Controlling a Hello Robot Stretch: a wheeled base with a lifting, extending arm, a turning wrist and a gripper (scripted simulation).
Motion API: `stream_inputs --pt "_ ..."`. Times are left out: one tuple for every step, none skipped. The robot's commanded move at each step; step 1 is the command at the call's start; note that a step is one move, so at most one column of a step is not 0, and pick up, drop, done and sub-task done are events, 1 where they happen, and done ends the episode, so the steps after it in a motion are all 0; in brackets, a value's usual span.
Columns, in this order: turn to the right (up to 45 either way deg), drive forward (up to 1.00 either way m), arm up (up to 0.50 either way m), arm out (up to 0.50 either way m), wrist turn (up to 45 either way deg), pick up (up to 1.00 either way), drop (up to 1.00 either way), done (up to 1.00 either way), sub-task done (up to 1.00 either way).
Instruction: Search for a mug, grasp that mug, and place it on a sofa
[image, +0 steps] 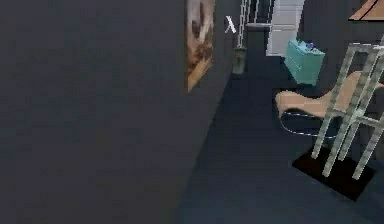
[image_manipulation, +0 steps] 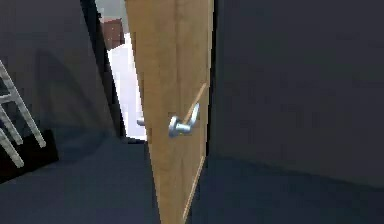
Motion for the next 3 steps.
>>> stream_inputs --pt "45.0 0.00 0.00 0.00 0.0 0.00 0.00 0.00 0.00" --pt "9.0 0.00 0.00 0.00 0.0 0.00 0.00 0.00 0.00" --pt "0.0 0.25 0.00 0.00 0.0 0.00 0.00 0.00 0.00"
